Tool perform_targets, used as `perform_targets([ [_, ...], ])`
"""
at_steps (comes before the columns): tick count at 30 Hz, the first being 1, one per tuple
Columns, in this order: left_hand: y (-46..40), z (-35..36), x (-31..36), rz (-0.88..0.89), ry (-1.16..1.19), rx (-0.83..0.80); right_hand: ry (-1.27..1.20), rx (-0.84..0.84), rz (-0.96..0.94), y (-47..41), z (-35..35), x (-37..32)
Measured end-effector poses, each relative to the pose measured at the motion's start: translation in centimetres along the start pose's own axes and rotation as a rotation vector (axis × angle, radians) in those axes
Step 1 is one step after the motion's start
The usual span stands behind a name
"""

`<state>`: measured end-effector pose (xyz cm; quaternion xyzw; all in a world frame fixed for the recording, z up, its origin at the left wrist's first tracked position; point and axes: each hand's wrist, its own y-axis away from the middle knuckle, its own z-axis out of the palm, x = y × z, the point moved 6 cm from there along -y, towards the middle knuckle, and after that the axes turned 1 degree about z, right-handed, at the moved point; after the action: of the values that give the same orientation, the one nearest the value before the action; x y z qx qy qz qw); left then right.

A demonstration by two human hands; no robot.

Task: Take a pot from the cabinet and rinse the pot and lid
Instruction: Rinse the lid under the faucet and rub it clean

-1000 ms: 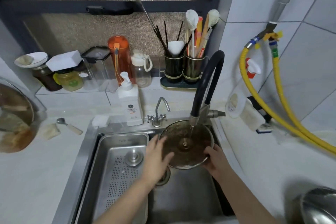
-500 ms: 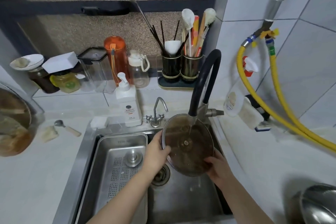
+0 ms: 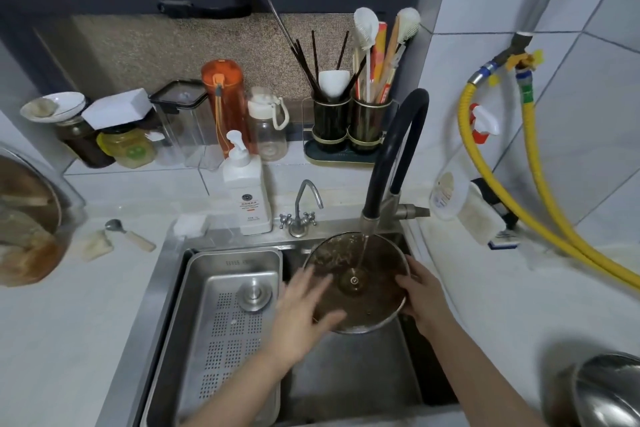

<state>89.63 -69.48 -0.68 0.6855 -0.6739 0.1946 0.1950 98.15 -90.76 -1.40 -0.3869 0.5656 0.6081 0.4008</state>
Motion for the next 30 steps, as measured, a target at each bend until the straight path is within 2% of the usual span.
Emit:
perform_targets([
  [3, -0.4, 1.8, 3.8, 0.24, -0.113, -0.183, 0.015, -0.033, -0.021, 0.2, 1.1, -0.7],
  [4, -0.6, 2.1, 5.1, 0.292, -0.11, -0.2, 0.01, -0.039, -0.031, 0.5, 1.4, -1.1],
  [7, -1.0, 1.1, 6.2, 0.315, 0.074, -0.037, -0.041, -0.064, -0.052, 1.0, 2.6, -1.8],
  [9, -1.4, -0.5, 5.8, 0.231, 0.225, 0.068, -0.13, -0.113, -0.031, 1.3, 3.3, -2.1],
  [11, -2.4, -1.4, 4.9, 0.09, 0.427, 0.097, -0.114, -0.175, -0.029, 1.5, 4.0, -2.5],
  [14, -3.6, -2.0, 4.8, -0.088, 0.756, 0.103, 0.072, -0.257, -0.094, 1.7, 5.5, -2.9],
  [21, -5.6, -0.8, 5.7, -0.428, 1.268, 0.134, 0.473, -0.183, -0.239, 0.8, 5.1, -3.5],
  [24, -6.0, -0.8, 6.5, -0.498, 1.37, 0.142, 0.577, -0.165, -0.281, 0.6, 4.1, -3.8],
  [30, -7.6, -0.7, 7.8, -0.561, 1.342, 0.131, 0.556, -0.061, -0.254, -0.7, 0.5, -4.7],
])
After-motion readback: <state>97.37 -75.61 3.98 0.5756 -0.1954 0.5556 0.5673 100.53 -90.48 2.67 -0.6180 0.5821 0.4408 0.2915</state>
